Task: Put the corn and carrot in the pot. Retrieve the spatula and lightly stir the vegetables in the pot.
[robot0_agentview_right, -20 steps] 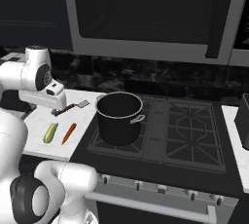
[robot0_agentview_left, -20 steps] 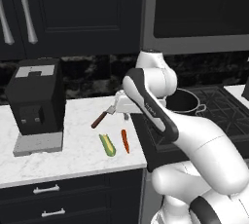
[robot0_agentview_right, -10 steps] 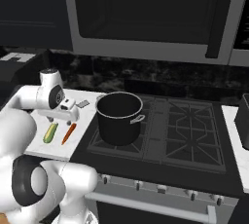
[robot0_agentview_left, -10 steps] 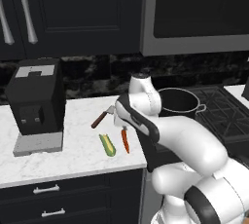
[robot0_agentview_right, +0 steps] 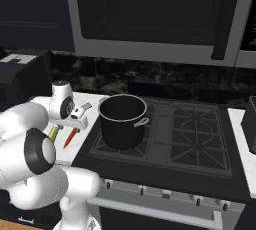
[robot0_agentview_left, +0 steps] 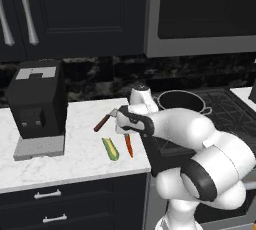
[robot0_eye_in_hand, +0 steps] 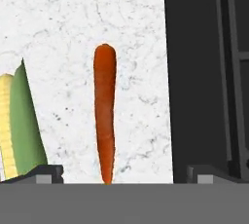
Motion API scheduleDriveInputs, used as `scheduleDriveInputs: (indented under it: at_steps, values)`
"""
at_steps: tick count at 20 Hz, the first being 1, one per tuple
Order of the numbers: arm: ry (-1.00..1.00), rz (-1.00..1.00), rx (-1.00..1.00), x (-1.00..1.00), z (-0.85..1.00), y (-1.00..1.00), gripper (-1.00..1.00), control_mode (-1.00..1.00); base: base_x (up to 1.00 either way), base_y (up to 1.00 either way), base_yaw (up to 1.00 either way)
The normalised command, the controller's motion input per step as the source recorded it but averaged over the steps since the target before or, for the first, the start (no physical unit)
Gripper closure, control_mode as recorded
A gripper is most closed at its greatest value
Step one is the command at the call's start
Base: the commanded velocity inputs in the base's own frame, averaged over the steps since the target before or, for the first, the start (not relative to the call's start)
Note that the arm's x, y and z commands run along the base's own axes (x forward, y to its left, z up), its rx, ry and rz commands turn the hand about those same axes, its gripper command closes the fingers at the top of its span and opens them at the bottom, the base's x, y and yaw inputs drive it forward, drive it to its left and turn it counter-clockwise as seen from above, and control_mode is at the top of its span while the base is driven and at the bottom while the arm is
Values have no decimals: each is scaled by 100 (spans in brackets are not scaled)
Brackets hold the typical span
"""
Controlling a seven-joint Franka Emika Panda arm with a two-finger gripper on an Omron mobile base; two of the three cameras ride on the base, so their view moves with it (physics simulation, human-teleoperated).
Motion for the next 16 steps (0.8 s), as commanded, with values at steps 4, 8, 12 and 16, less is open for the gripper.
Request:
scheduleDriveInputs:
  at_steps: [4,8,12,16]
  values:
    - [-2,0,0,36,-55,0,-100,-100,0,0,0]
    - [0,0,0,32,-33,5,-100,-100,0,0,0]
    - [-2,0,0,29,-25,14,-100,-100,0,0,0]
    - [-3,0,0,20,-23,15,-100,-100,0,0,0]
